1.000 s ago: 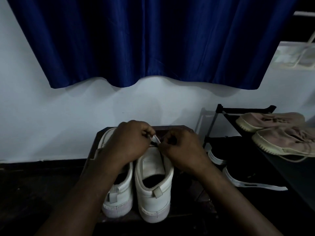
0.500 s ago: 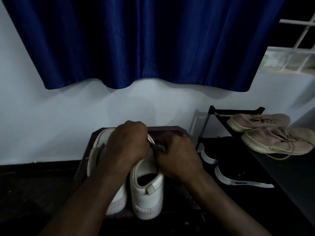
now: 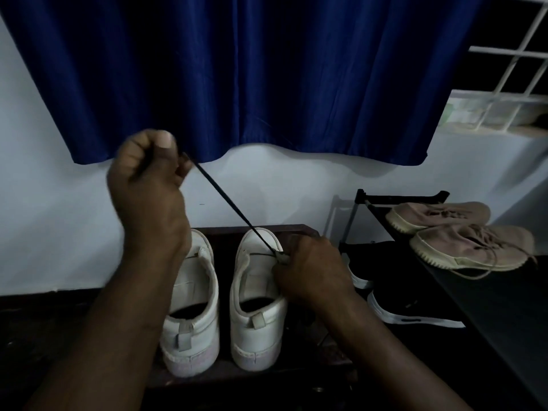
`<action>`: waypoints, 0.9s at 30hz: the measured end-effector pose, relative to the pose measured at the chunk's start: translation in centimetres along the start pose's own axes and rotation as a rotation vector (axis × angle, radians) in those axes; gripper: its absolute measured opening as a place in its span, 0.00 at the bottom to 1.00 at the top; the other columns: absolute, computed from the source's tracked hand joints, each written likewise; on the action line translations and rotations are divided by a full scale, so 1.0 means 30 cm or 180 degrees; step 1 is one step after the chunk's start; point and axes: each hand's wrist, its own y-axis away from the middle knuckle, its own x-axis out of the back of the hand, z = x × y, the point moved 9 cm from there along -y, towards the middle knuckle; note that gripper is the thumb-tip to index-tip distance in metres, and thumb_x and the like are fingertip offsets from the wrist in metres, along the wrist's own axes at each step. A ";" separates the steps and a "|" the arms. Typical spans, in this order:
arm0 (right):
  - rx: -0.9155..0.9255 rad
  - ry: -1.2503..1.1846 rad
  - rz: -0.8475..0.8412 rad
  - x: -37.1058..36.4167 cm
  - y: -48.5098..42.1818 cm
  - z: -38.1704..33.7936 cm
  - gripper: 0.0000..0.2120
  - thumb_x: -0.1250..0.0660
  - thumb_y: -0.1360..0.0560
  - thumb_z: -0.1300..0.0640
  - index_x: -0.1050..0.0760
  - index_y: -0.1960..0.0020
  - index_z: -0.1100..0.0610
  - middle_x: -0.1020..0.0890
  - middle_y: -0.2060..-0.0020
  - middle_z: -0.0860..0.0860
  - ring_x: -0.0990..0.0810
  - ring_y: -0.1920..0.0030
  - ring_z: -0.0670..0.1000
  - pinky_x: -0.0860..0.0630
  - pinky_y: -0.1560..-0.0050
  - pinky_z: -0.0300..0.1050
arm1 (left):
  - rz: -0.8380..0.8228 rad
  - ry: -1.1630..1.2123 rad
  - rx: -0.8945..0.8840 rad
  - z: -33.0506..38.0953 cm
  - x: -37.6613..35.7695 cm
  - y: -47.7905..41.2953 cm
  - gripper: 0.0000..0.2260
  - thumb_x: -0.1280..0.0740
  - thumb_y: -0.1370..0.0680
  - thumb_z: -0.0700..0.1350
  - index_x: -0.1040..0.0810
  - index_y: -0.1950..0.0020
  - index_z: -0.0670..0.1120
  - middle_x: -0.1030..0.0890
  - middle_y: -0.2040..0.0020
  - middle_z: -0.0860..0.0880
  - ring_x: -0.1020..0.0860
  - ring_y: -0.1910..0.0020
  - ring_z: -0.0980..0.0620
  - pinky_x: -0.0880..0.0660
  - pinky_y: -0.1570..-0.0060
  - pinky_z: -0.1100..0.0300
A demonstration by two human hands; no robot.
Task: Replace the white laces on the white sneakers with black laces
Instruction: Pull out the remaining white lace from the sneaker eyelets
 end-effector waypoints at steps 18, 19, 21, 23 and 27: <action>0.0253 -0.0260 -0.0126 -0.014 0.008 -0.021 0.21 0.39 0.31 0.41 0.19 0.44 0.49 0.14 0.50 0.48 0.17 0.49 0.52 0.25 0.55 0.44 | -0.2714 -0.4705 0.0248 -0.339 -0.174 0.236 0.07 0.29 0.26 0.46 0.17 0.55 0.60 0.19 0.47 0.56 0.21 0.46 0.52 0.28 0.50 0.61; 0.0277 -0.0217 -0.0104 -0.017 0.006 -0.021 0.22 0.40 0.32 0.41 0.19 0.45 0.50 0.14 0.50 0.48 0.17 0.48 0.53 0.24 0.54 0.45 | -0.2703 -0.4777 0.0320 -0.347 -0.173 0.237 0.08 0.31 0.26 0.46 0.17 0.54 0.59 0.19 0.45 0.56 0.21 0.45 0.51 0.26 0.48 0.59; 0.0304 -0.0231 -0.0060 -0.011 0.007 -0.022 0.19 0.38 0.30 0.41 0.18 0.47 0.50 0.15 0.52 0.49 0.17 0.50 0.53 0.28 0.57 0.44 | -0.2639 -0.4859 0.0445 -0.359 -0.169 0.237 0.06 0.32 0.28 0.47 0.19 0.56 0.58 0.18 0.43 0.54 0.20 0.43 0.48 0.23 0.46 0.56; 0.0315 -0.0265 -0.0001 0.001 0.010 -0.021 0.15 0.34 0.28 0.43 0.18 0.49 0.51 0.15 0.53 0.49 0.17 0.52 0.53 0.33 0.59 0.42 | -0.2587 -0.4915 0.0471 -0.369 -0.169 0.241 0.04 0.33 0.28 0.47 0.23 0.60 0.57 0.18 0.44 0.53 0.19 0.44 0.47 0.22 0.45 0.54; 0.0176 -0.0193 -0.0014 0.004 0.018 -0.007 0.12 0.36 0.29 0.46 0.21 0.54 0.53 0.16 0.58 0.51 0.18 0.55 0.55 0.36 0.66 0.42 | -0.2587 -0.4728 0.0424 -0.388 -0.175 0.238 0.09 0.34 0.27 0.46 0.16 0.50 0.52 0.16 0.46 0.50 0.19 0.45 0.45 0.21 0.46 0.52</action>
